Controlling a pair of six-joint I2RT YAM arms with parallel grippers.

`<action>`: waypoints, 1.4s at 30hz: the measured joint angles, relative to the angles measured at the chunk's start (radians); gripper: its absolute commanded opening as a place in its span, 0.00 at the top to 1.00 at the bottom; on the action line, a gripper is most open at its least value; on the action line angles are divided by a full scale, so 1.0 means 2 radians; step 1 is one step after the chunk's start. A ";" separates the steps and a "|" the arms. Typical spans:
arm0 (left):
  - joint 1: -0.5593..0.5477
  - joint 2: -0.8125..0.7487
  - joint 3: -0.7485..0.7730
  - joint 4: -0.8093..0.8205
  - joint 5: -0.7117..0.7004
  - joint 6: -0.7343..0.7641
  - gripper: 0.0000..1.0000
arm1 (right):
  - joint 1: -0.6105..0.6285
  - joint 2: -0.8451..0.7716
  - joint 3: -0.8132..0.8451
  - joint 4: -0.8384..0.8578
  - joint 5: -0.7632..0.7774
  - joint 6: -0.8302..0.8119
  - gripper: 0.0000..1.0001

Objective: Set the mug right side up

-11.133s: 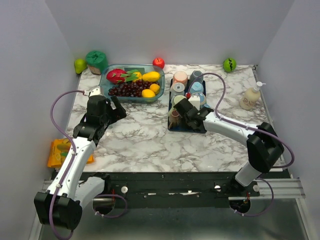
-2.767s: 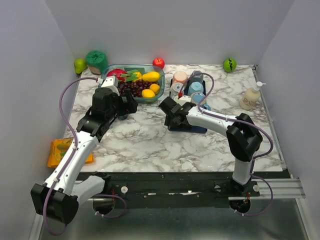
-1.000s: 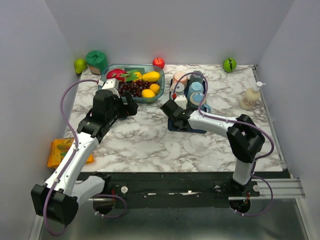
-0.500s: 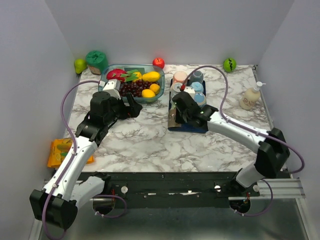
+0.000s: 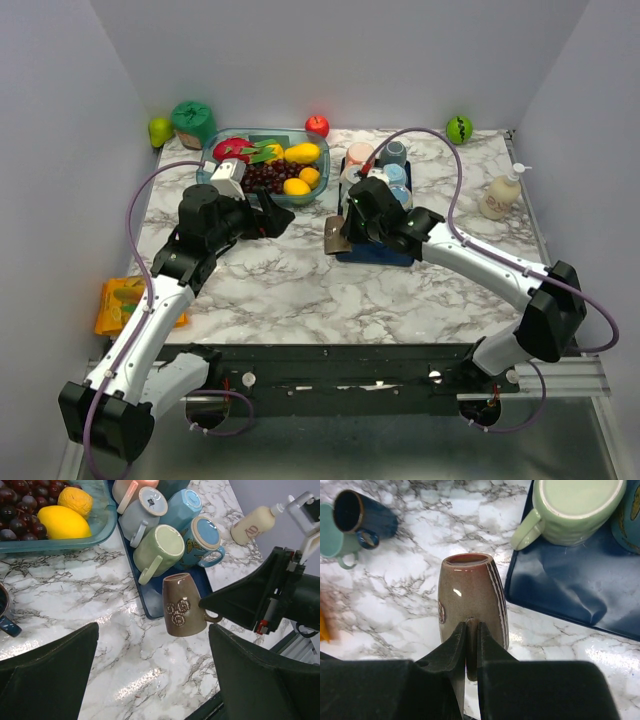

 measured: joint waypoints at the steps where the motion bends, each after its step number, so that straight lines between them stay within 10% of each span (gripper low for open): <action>1: 0.000 0.000 0.000 0.000 0.000 0.000 0.01 | 0.000 0.006 -0.002 -0.002 0.000 0.001 1.00; 28: -0.108 -0.003 -0.083 0.040 -0.002 -0.006 0.02 | -0.034 0.020 0.027 -0.004 -0.163 0.112 1.00; 42: -0.114 -0.097 -0.127 0.097 -0.047 0.011 0.21 | -0.061 -0.018 0.031 0.046 -0.271 0.225 1.00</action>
